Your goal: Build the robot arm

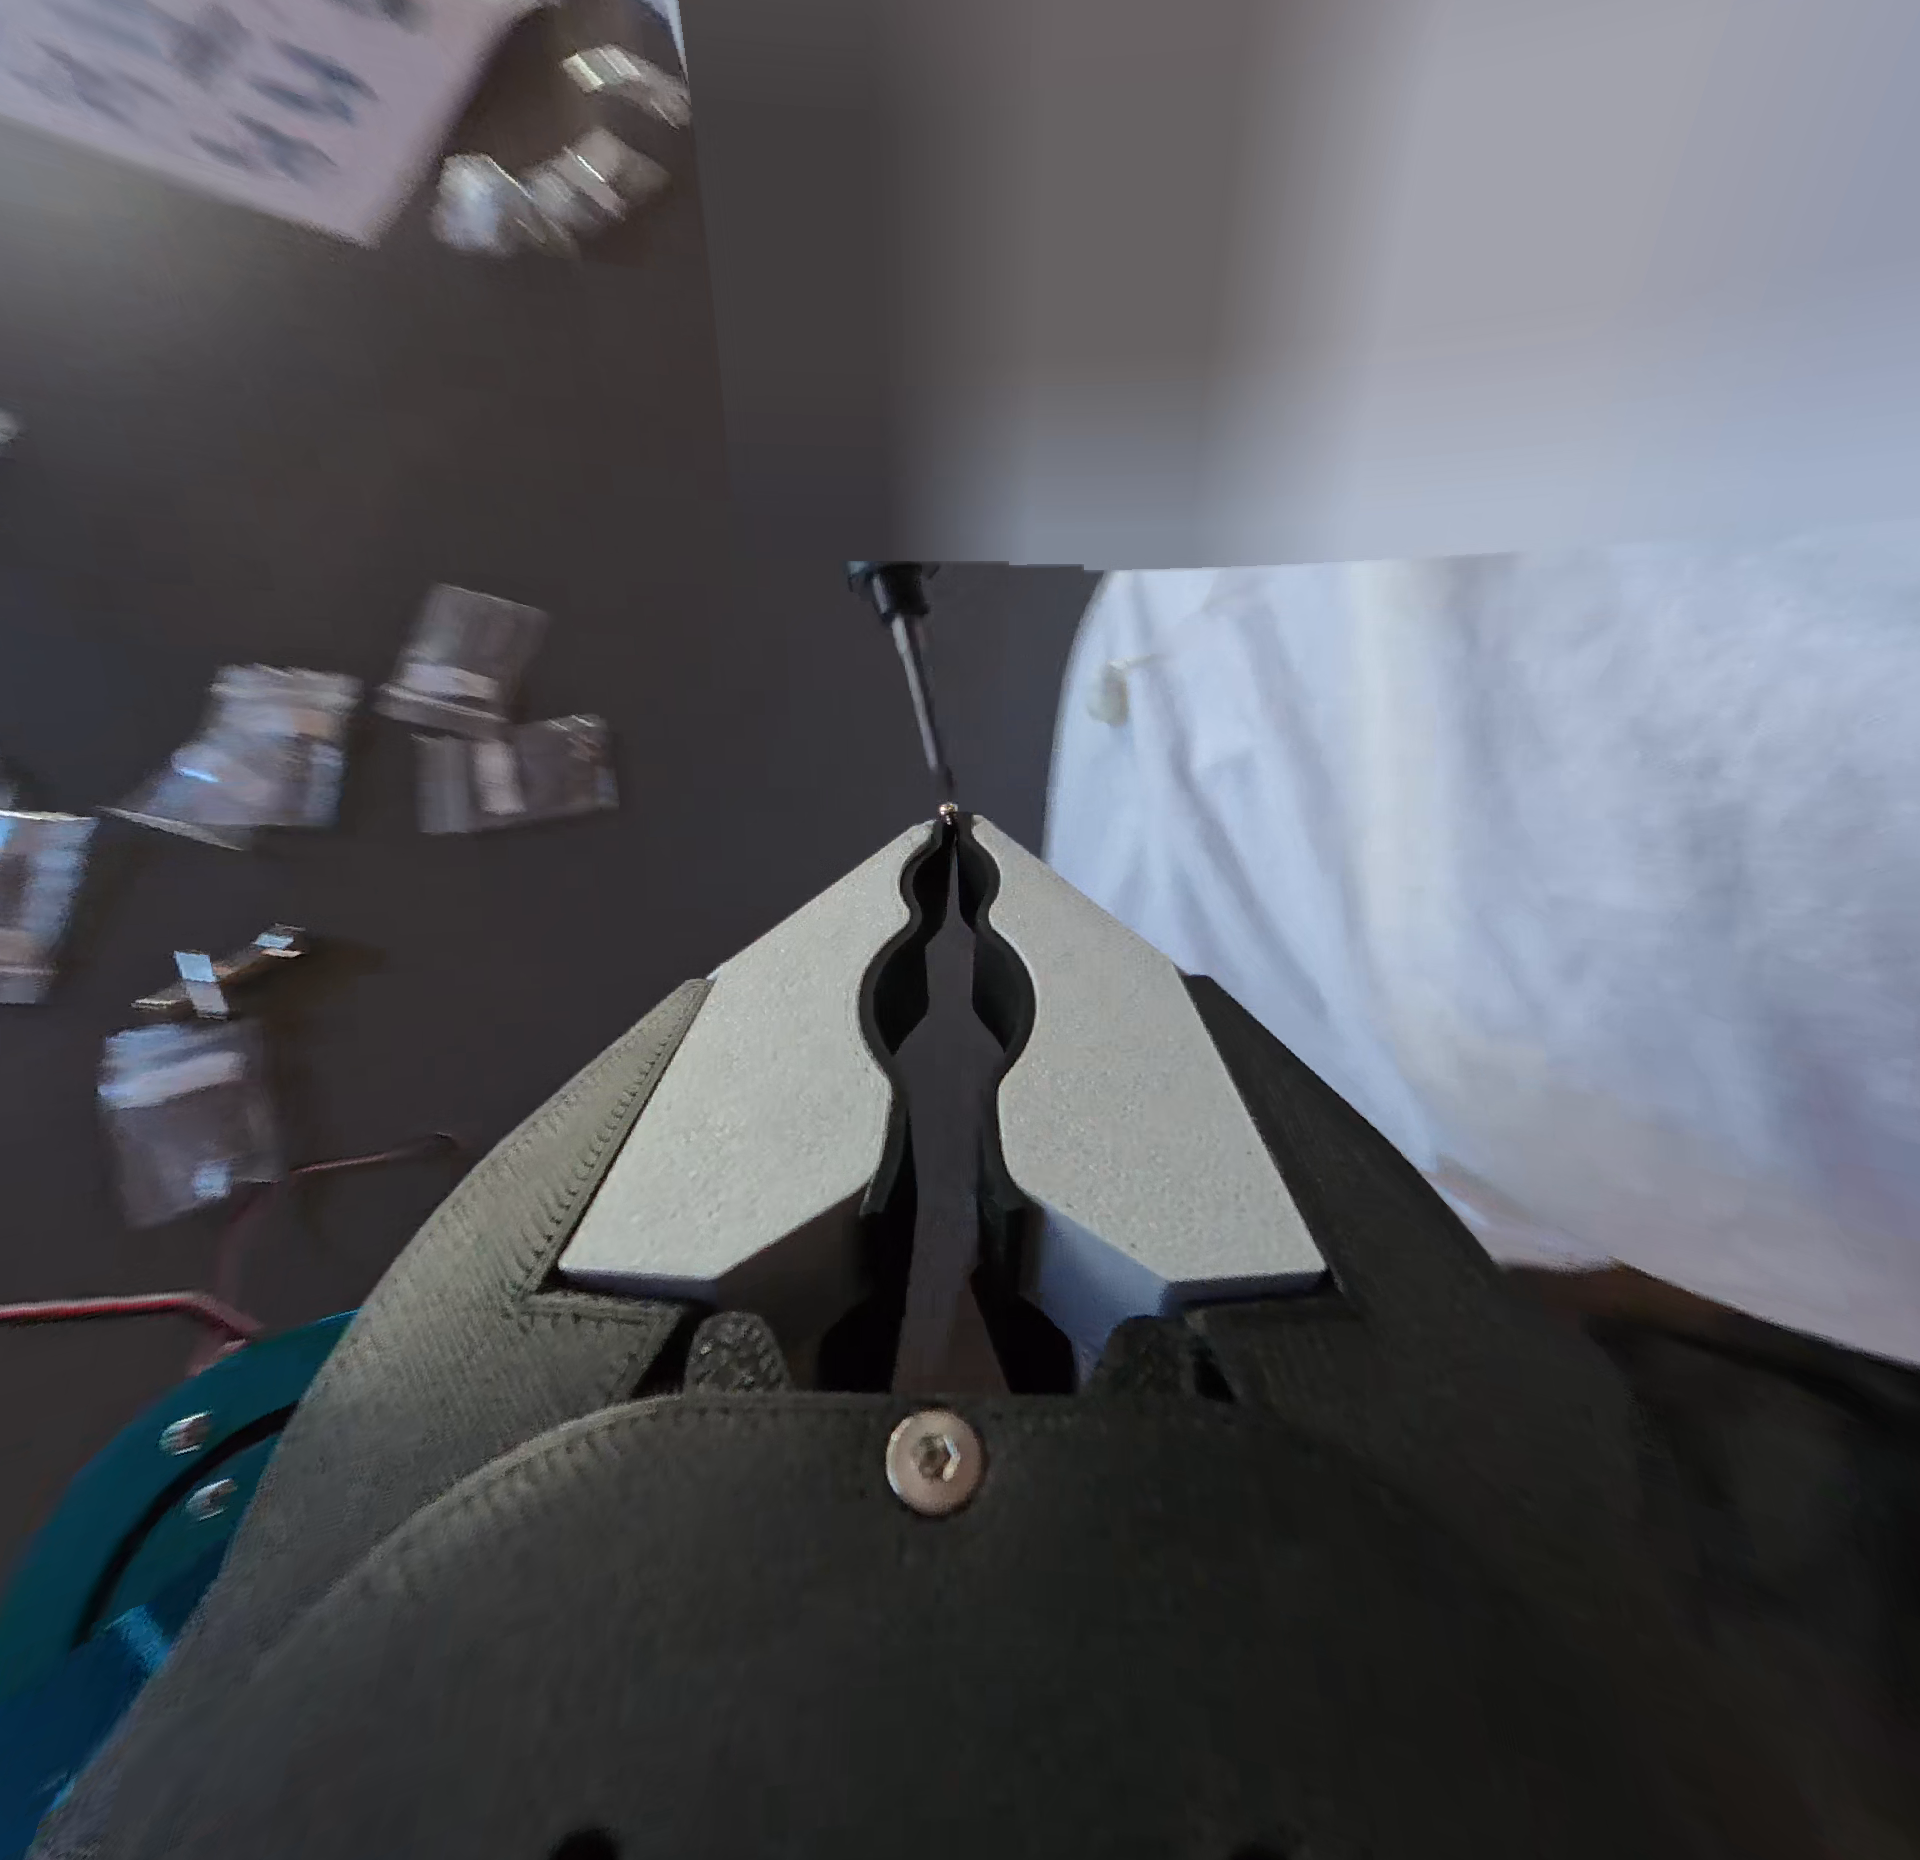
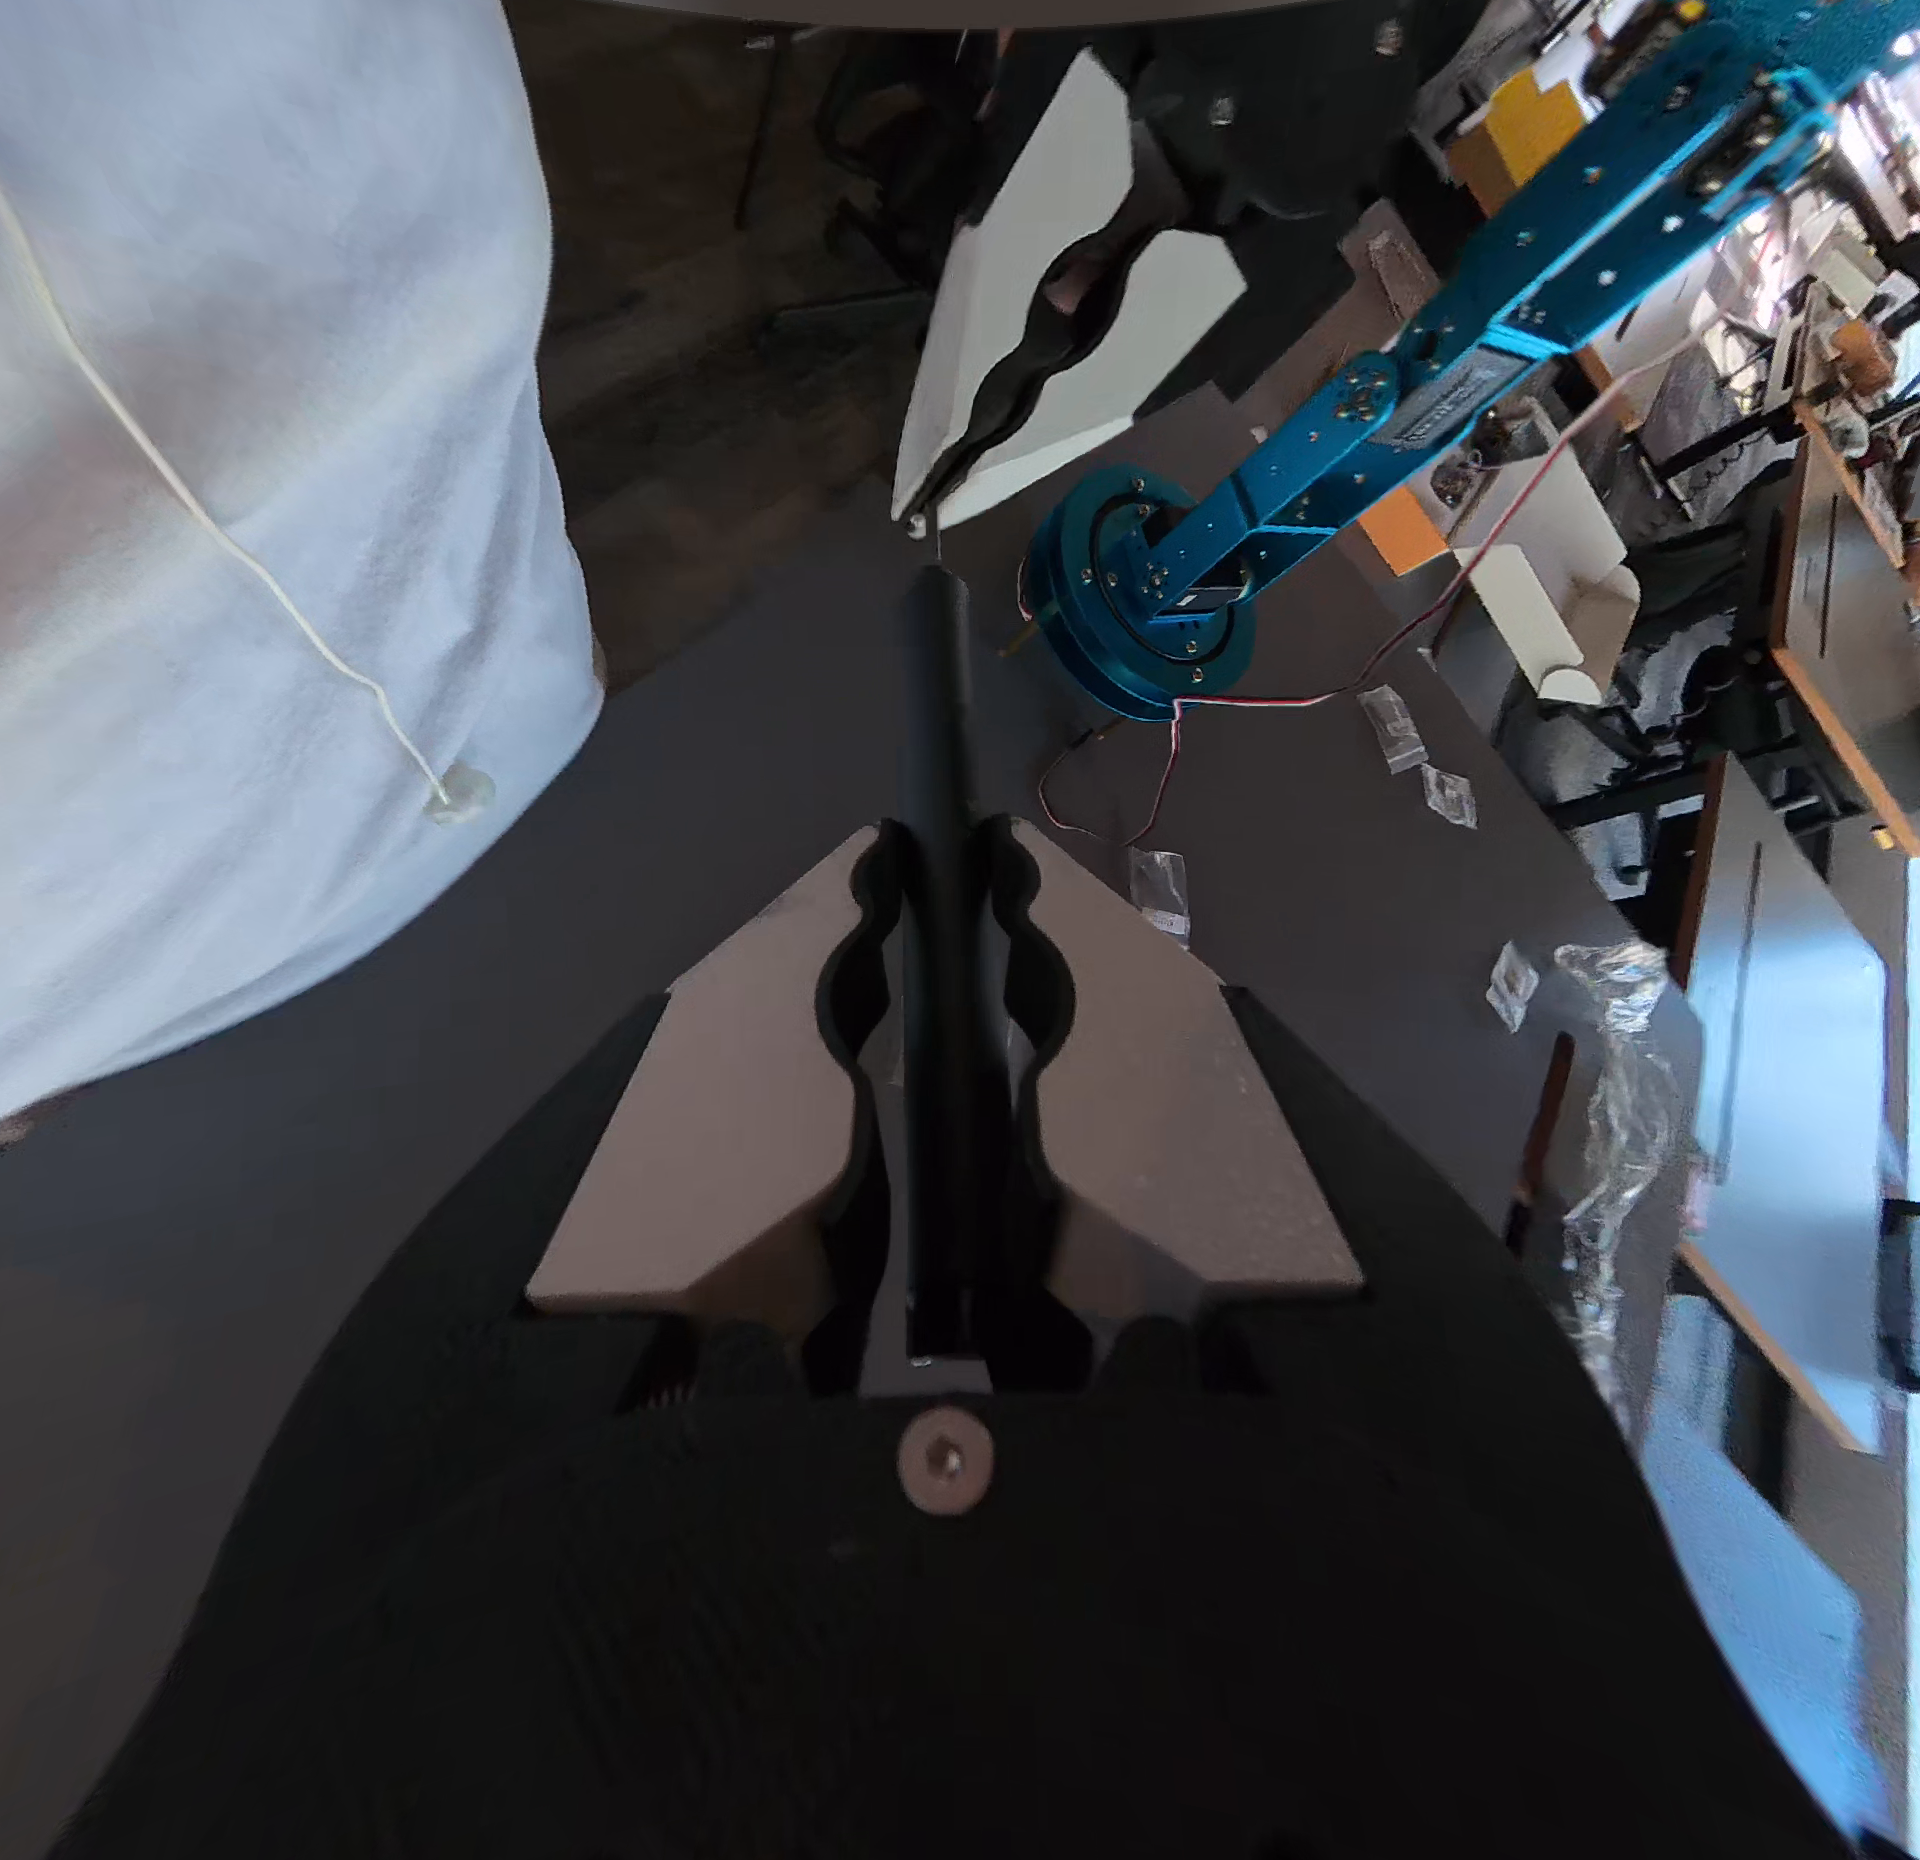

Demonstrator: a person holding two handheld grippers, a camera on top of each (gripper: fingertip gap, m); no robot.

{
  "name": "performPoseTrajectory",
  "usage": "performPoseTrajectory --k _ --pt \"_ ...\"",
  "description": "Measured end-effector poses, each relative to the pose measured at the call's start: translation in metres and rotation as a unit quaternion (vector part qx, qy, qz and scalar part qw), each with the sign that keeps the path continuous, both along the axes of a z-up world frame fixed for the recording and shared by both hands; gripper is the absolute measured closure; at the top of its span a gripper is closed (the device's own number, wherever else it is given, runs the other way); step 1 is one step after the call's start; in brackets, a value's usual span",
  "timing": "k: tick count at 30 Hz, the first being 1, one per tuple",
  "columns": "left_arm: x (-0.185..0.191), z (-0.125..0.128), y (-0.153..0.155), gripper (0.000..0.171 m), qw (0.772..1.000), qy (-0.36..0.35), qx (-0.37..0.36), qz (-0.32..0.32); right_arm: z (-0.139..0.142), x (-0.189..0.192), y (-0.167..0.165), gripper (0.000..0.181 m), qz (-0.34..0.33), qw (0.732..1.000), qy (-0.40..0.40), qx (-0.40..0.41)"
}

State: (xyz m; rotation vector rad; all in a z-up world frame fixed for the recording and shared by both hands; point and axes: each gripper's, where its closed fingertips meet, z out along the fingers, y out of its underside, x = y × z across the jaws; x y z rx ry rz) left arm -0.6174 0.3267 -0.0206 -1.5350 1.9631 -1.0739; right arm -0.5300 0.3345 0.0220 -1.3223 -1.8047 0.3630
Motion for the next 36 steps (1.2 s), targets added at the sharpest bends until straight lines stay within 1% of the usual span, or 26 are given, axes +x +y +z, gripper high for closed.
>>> performPoseTrajectory --k 3,5,8,11,17,36 --pt "0.005 0.004 0.005 0.171 0.999 -0.033 0.032 0.028 0.012 0.008 0.005 0.164 -0.016 0.998 0.029 -0.057" --pt "0.005 0.002 0.005 0.171 0.998 -0.038 0.042 0.035 0.015 0.012 0.007 0.164 -0.022 0.995 0.040 -0.093" --pt "0.006 0.000 0.004 0.171 0.998 -0.032 0.037 0.036 0.012 0.014 0.008 0.164 -0.021 0.991 0.039 -0.126" --pt "0.007 0.002 0.003 0.171 0.999 -0.033 0.024 0.035 0.005 0.012 0.008 0.164 -0.020 0.989 0.030 -0.143" --pt "0.007 0.002 0.002 0.171 0.999 -0.025 0.023 0.027 -0.007 0.012 0.008 0.164 -0.019 0.990 0.005 -0.140" --pt "0.009 -0.001 -0.002 0.171 0.999 -0.011 0.029 0.014 -0.011 0.012 0.003 0.164 -0.016 0.988 0.000 -0.154"
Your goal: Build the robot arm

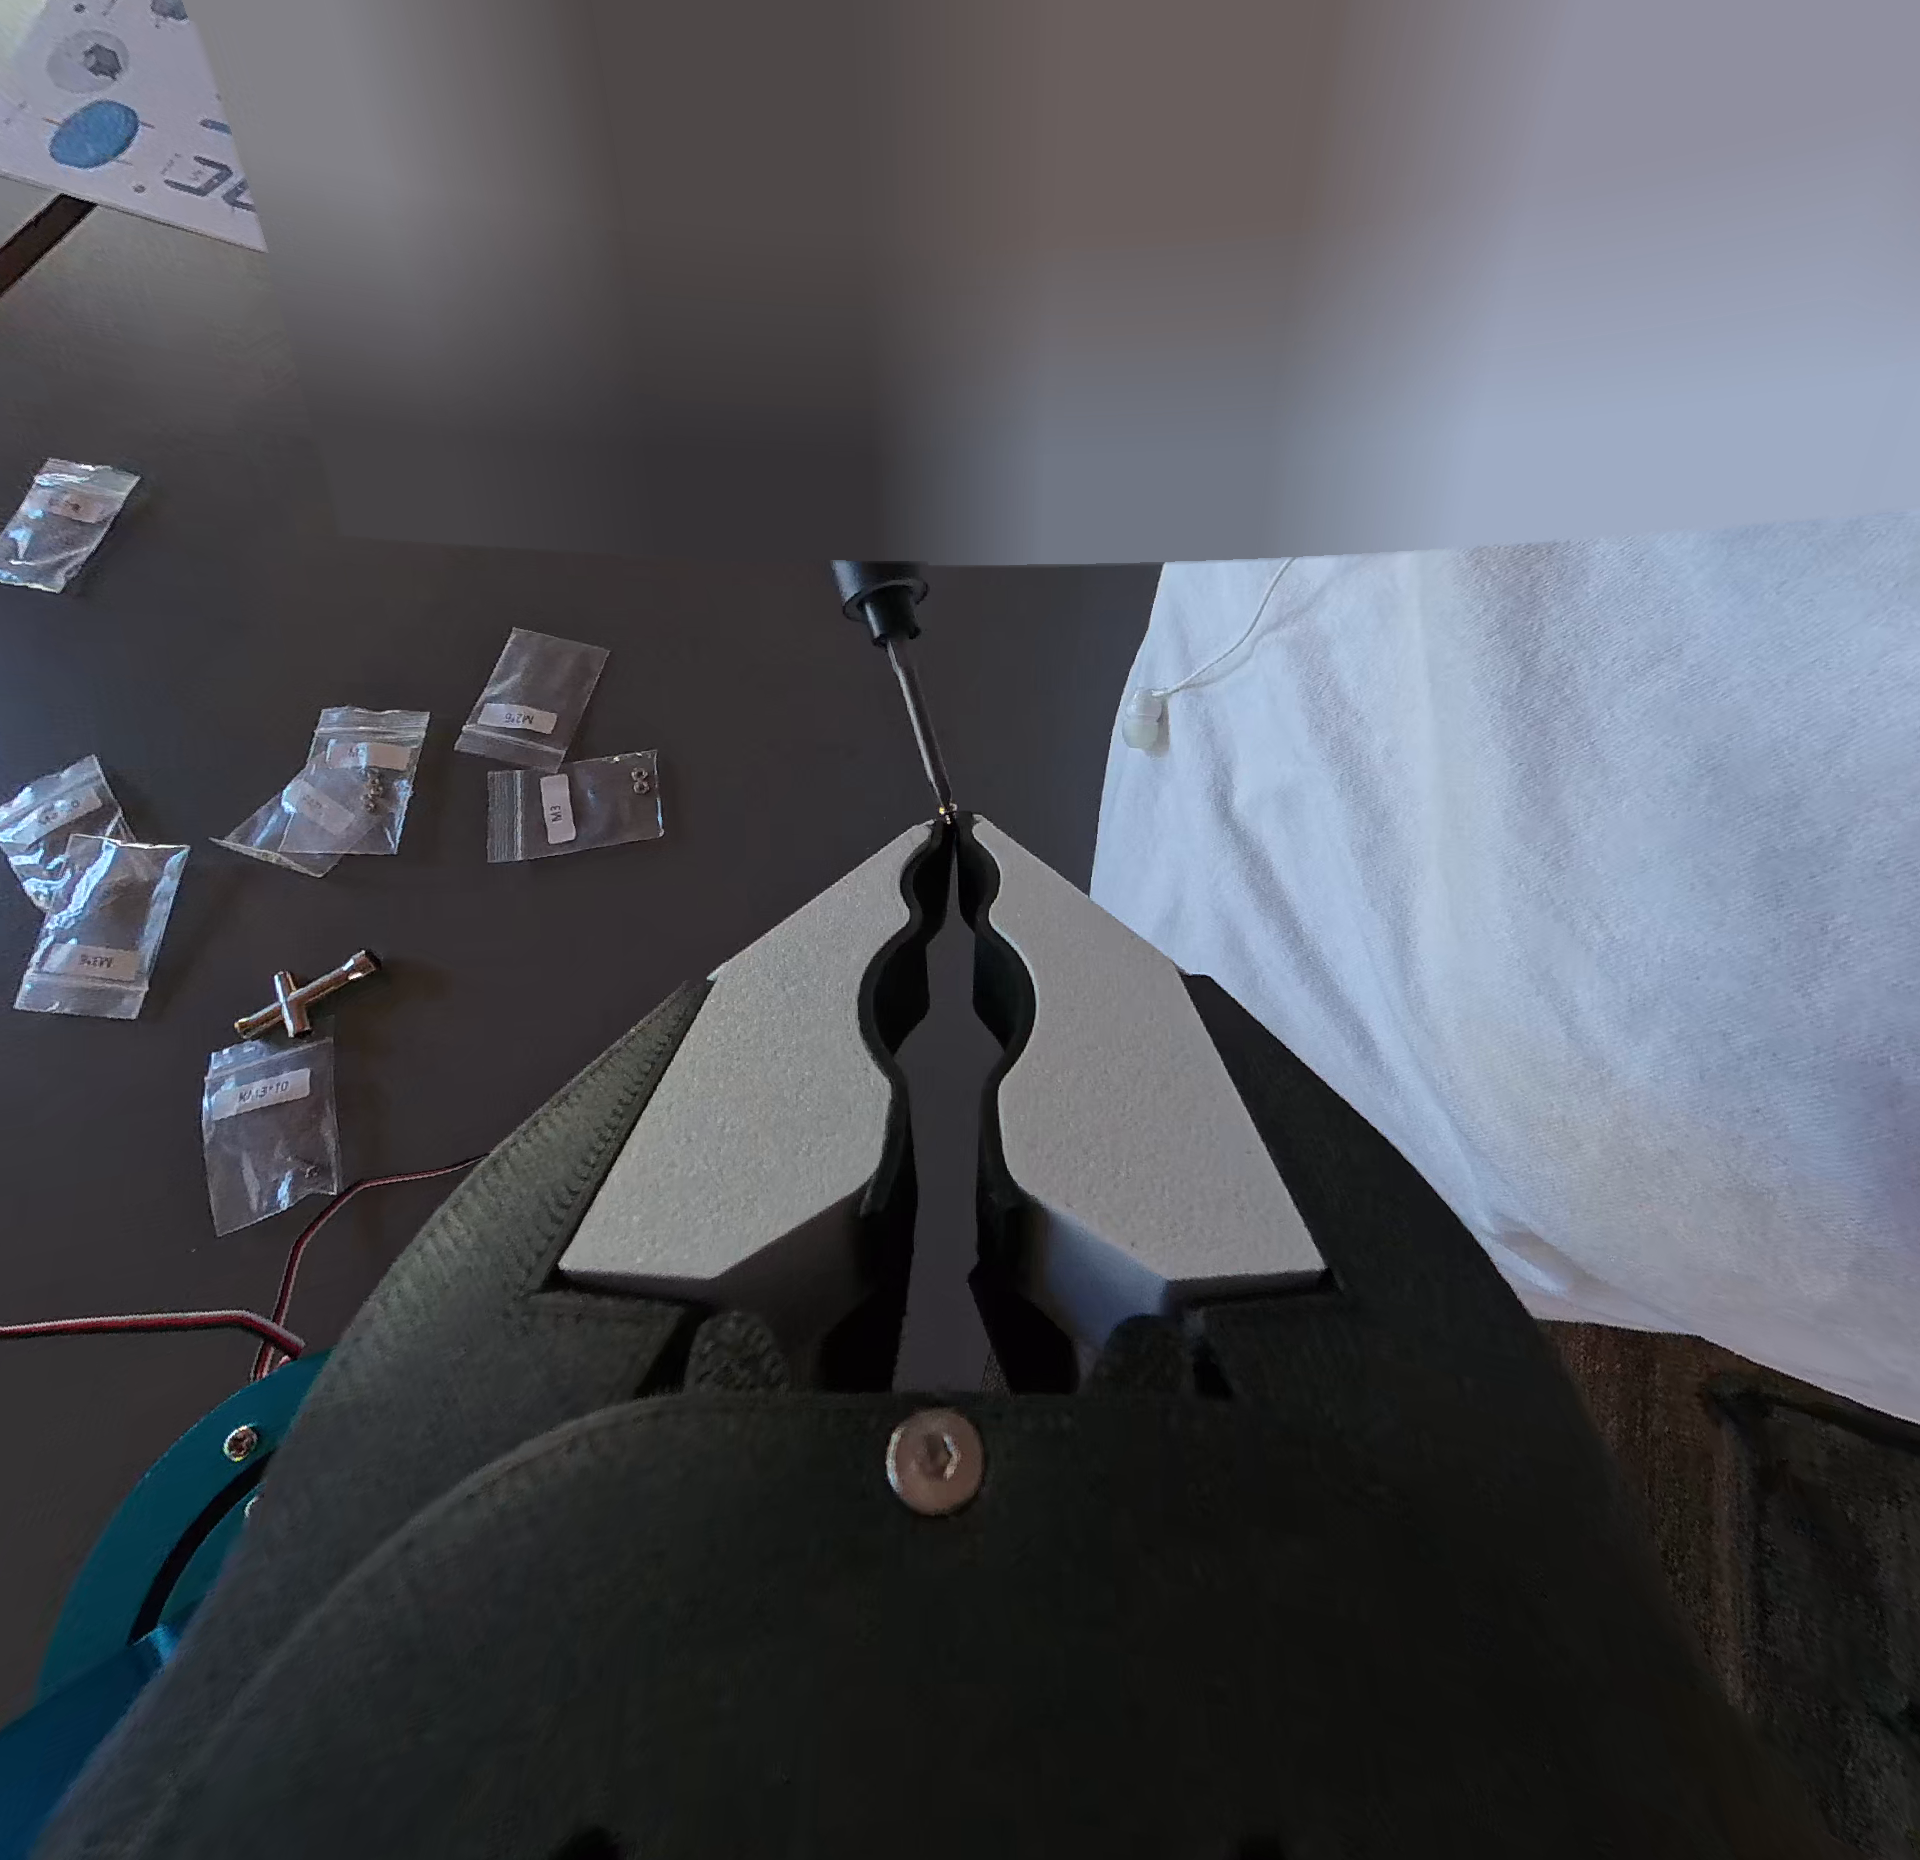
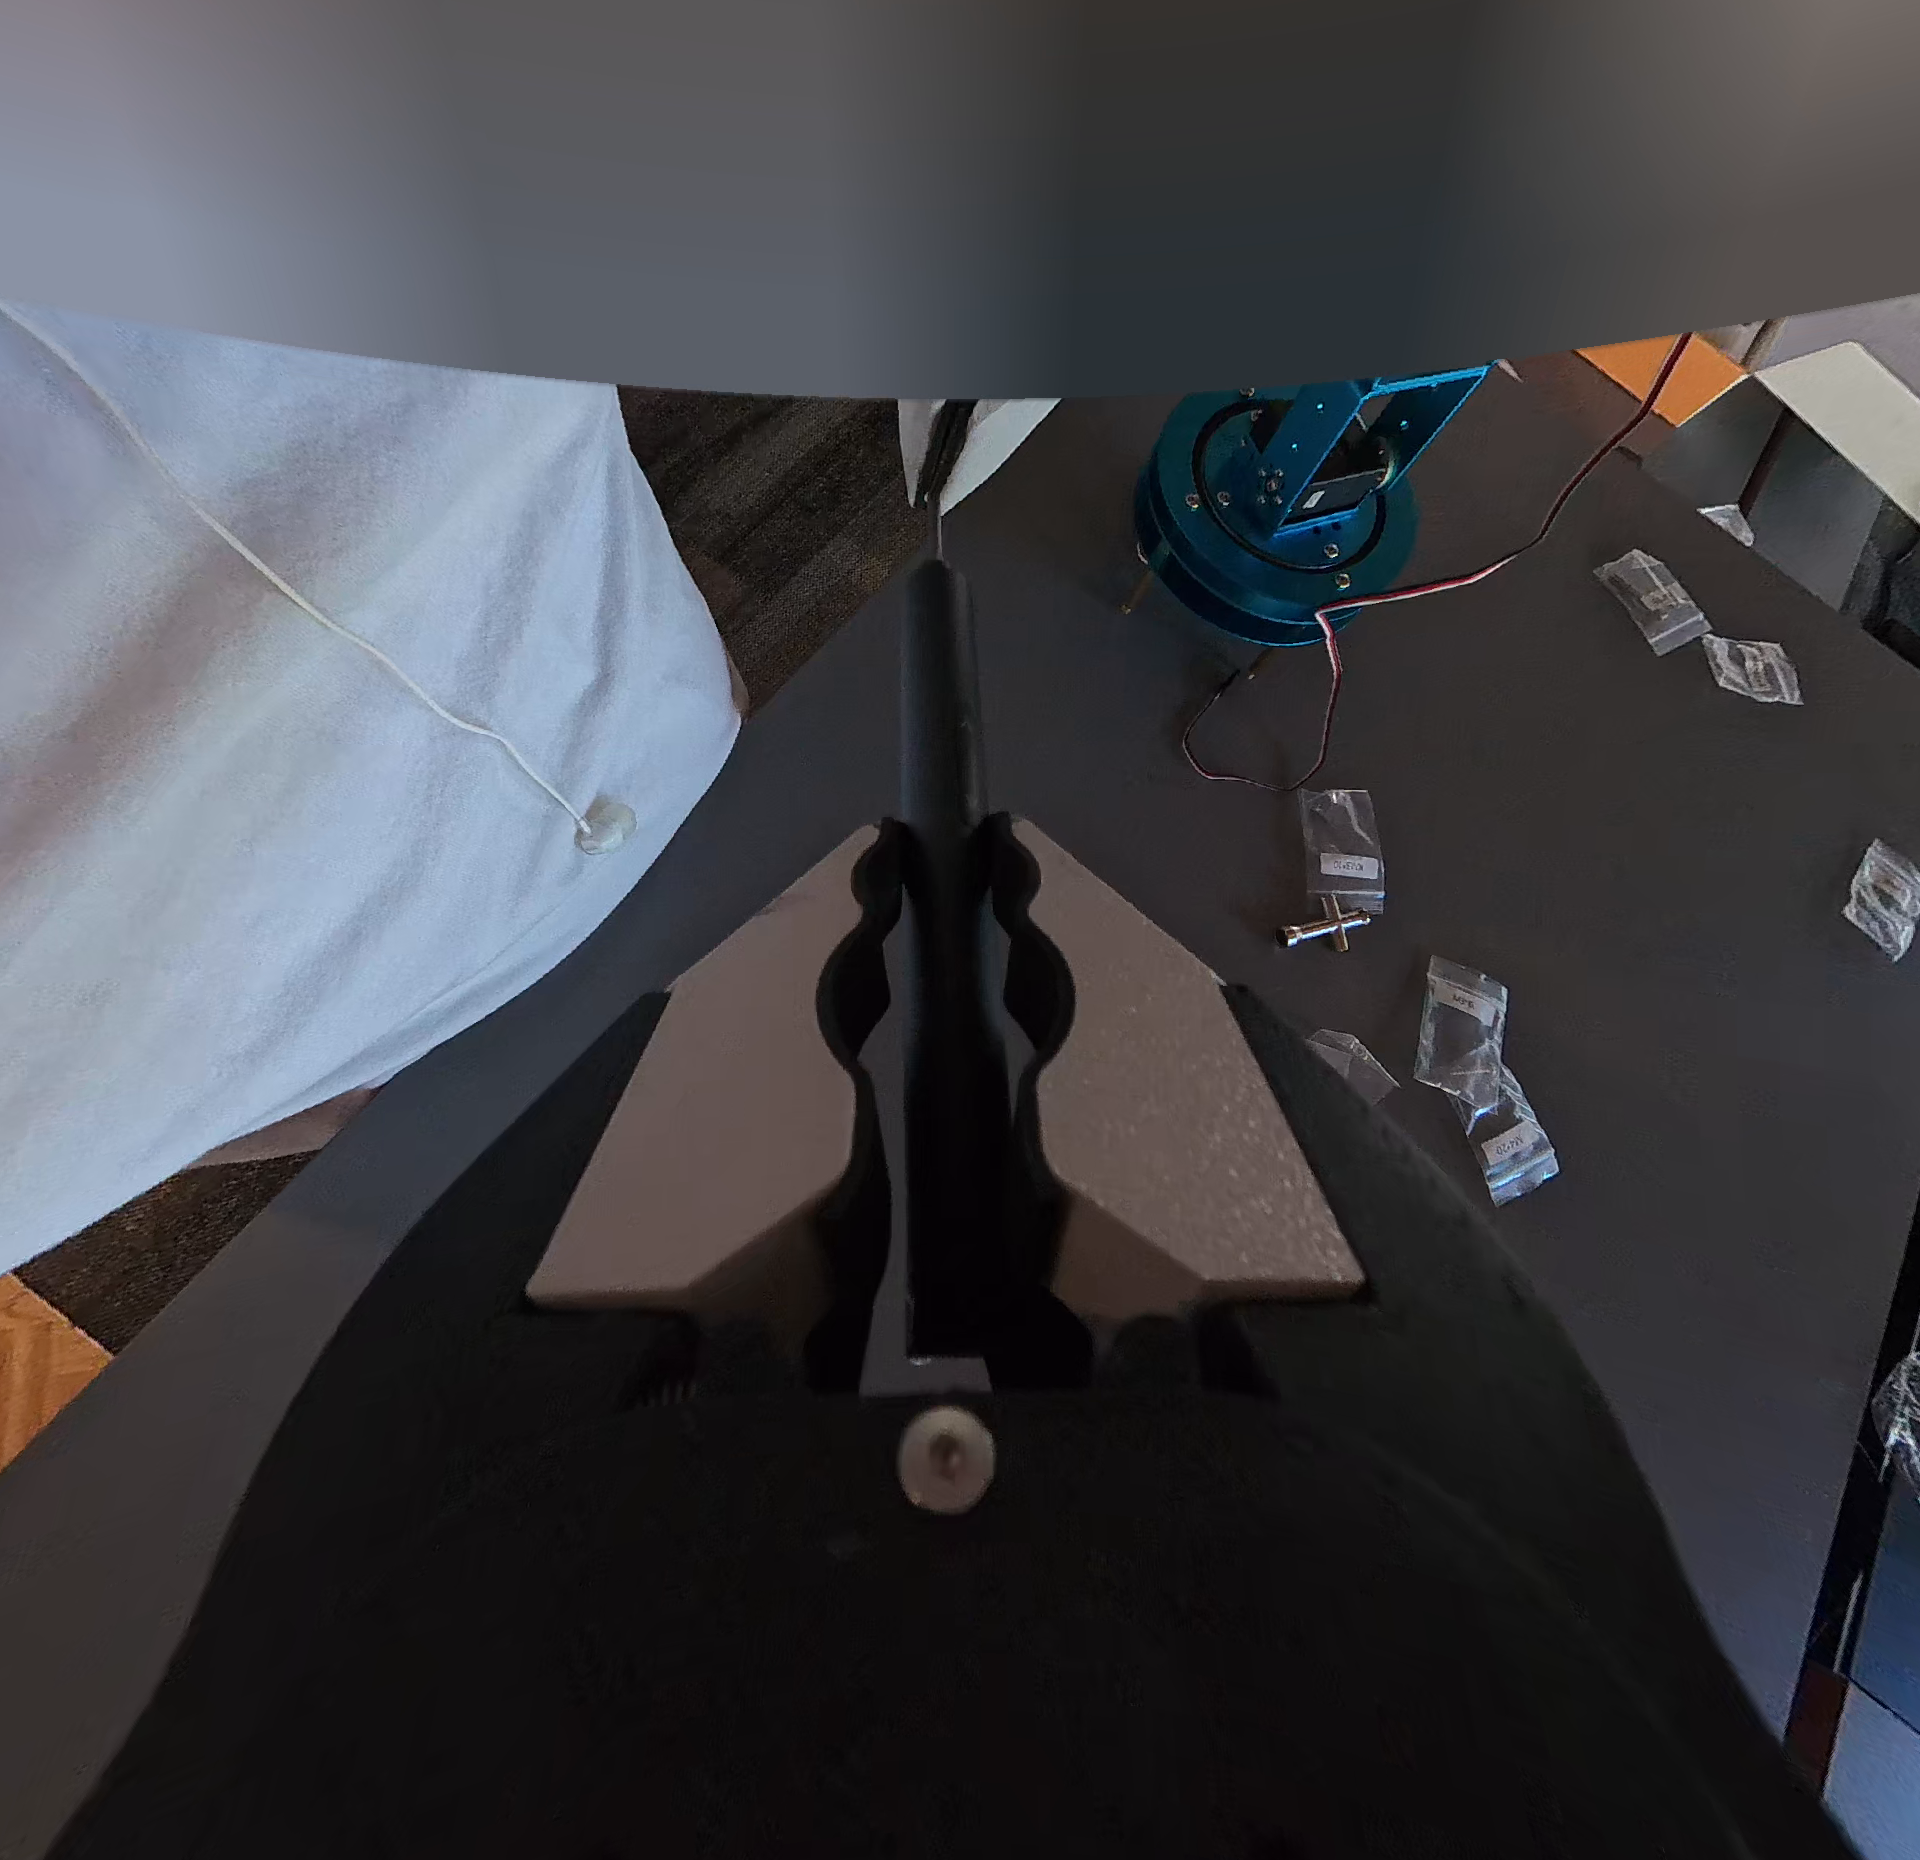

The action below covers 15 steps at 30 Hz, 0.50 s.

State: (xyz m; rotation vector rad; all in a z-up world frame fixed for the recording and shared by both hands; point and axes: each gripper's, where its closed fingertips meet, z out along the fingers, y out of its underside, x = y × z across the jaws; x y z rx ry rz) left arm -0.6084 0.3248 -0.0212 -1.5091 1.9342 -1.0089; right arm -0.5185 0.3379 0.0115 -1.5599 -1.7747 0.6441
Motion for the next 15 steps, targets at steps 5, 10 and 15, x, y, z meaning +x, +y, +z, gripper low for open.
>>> performPoseTrajectory --k 5,10,15 --pt "0.000 -0.001 -0.001 0.171 1.000 0.006 0.004 -0.002 -0.001 0.000 -0.002 0.164 -0.001 1.000 -0.006 -0.007" --pt "-0.002 -0.006 -0.001 0.171 0.999 0.031 0.005 -0.004 -0.003 -0.001 -0.002 0.164 -0.011 0.999 -0.019 -0.036" --pt "-0.004 -0.016 -0.003 0.171 0.996 0.085 0.005 -0.013 -0.007 -0.004 -0.004 0.164 -0.020 0.995 -0.041 -0.087"
